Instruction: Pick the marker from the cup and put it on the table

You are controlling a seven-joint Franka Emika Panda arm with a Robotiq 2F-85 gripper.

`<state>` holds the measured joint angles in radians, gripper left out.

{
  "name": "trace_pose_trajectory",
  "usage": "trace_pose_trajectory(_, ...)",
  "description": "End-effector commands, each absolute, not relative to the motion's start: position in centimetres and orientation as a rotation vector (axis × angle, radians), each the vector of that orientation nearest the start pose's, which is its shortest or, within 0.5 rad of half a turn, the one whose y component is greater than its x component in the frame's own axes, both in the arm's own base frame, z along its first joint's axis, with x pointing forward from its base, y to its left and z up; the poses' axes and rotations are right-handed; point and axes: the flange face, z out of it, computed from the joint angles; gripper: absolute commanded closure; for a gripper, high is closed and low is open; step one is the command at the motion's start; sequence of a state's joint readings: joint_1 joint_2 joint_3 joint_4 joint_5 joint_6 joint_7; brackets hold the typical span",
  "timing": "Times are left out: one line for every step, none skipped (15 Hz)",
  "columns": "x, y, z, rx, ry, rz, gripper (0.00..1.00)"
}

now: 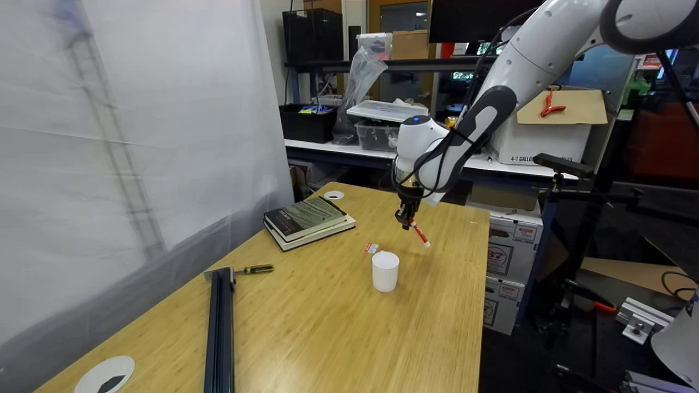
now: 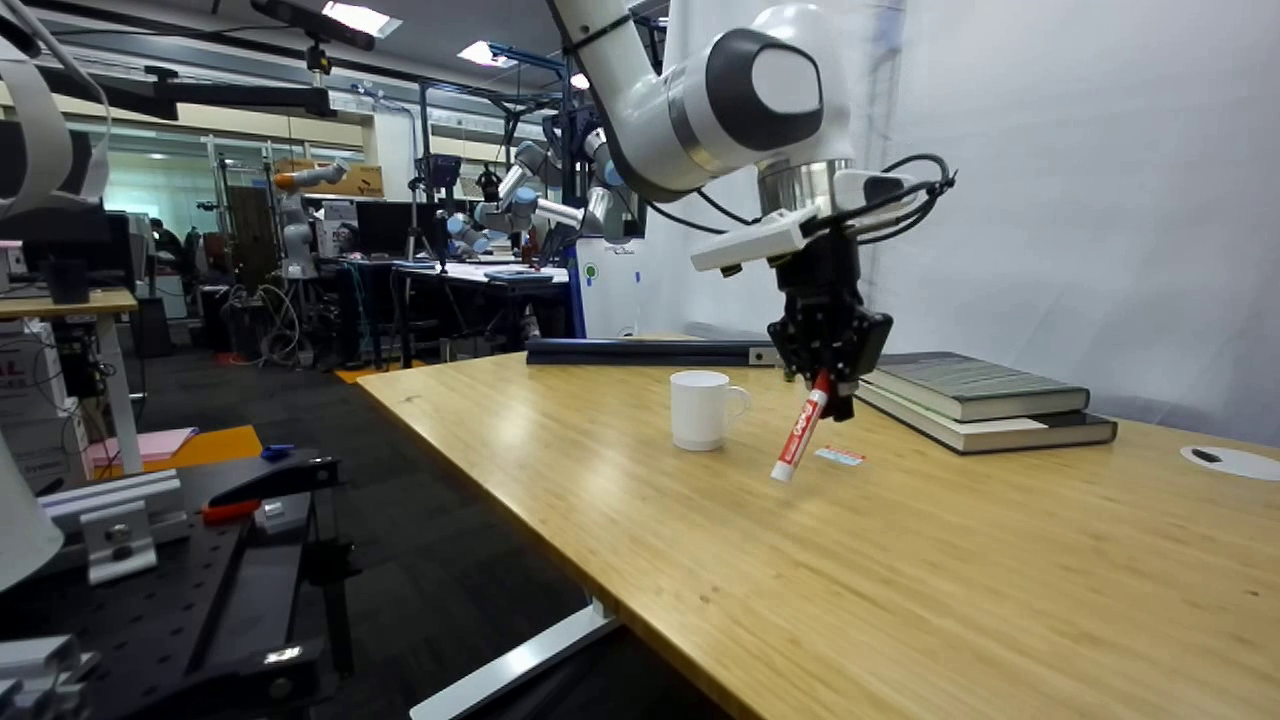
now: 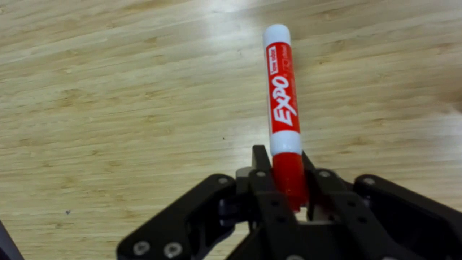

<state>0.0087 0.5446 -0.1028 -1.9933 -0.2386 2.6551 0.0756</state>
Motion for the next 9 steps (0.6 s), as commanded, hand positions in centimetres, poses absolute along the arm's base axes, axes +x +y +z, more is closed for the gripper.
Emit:
trace_pose_trajectory(62.47, -4.98, 18.18, -3.279, -0.122, -0.24, 0.95)
trace_pose_trajectory(62.49, -4.82, 17.81, -3.275, -0.125, -0.239, 0.95)
trace_pose_trajectory(62.57, -4.72, 17.53, -3.273, -0.13, -0.244, 0.95)
trace_pose_trajectory(62.65, -4.65, 17.48, -3.27, -0.135, -0.249, 0.95)
trace_pose_trajectory(62.73, -4.56, 17.47, -3.266, -0.135, -0.251, 0.95)
trace_pose_trajectory(62.8, -4.49, 17.41, -3.264, -0.139, -0.248, 0.56)
trace_pose_trajectory(62.85, -4.44, 17.4, -3.262, -0.138, -0.249, 0.55)
trace_pose_trajectory(62.86, -4.37, 17.39, -3.26, -0.139, -0.248, 0.51)
trace_pose_trajectory(62.87, -4.27, 17.39, -3.258, -0.139, -0.249, 0.43)
